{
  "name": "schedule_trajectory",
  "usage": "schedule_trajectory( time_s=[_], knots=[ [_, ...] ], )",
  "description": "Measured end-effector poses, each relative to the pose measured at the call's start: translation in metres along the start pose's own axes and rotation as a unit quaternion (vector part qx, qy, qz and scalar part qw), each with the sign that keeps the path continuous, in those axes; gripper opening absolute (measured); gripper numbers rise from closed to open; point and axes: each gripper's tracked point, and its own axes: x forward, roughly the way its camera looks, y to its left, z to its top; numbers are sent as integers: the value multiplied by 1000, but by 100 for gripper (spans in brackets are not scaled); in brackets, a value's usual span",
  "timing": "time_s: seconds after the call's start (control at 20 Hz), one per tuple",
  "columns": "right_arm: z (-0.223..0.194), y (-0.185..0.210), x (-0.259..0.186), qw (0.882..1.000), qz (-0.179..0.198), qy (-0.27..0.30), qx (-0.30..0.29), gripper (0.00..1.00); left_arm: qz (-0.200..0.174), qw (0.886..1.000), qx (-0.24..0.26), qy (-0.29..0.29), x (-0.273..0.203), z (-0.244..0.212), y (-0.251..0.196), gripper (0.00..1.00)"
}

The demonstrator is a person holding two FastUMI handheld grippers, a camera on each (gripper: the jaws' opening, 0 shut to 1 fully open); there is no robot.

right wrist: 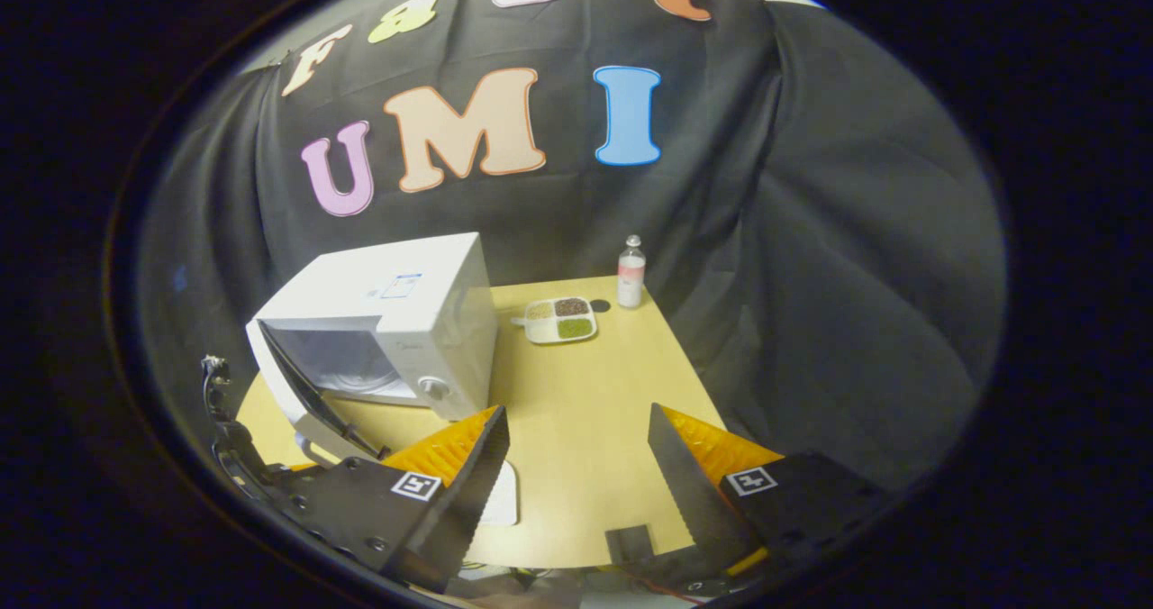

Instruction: Open the microwave oven with the left hand, put the food in, and close the microwave oven.

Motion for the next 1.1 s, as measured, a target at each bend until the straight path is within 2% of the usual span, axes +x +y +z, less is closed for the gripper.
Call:
schedule_trajectory(
  time_s=[0.1,0.15,0.2,0.25,0.4,0.55,0.75,0.8,0.85,0.9,1.0,1.05,1.1],
  knots=[
    [-3,9,5,1000,12,6,-8,93,9,1000,3,-11,-8,3,11,64],
    [-3,14,7,1000,18,8,-14,93,15,1000,4,-17,-13,6,17,79],
    [-4,20,9,999,25,10,-19,98,19,1000,2,-20,-17,6,22,77],
    [-4,26,10,999,33,12,-21,98,20,1000,-4,-22,-21,6,26,85],
    [-8,47,16,998,56,17,-31,99,31,999,-18,-25,-36,2,42,89],
    [-11,66,18,996,74,23,-37,98,48,998,-31,-25,-50,-5,61,98],
    [-19,89,18,995,85,32,-47,98,63,997,-41,-23,-71,-12,89,98],
    [-22,94,18,994,87,34,-49,92,66,997,-41,-22,-75,-13,96,98],
    [-24,100,17,994,88,36,-50,92,69,997,-41,-21,-81,-16,104,98],
    [-27,106,16,994,89,39,-52,98,74,996,-40,-19,-85,-17,113,98],
    [-34,119,15,993,92,42,-52,98,90,995,-34,-17,-98,-21,134,98],
    [-38,124,14,993,93,44,-53,93,96,995,-32,-18,-103,-23,145,98],
    [-42,129,13,993,92,45,-54,93,102,994,-31,-20,-110,-25,156,98]
  ],
)
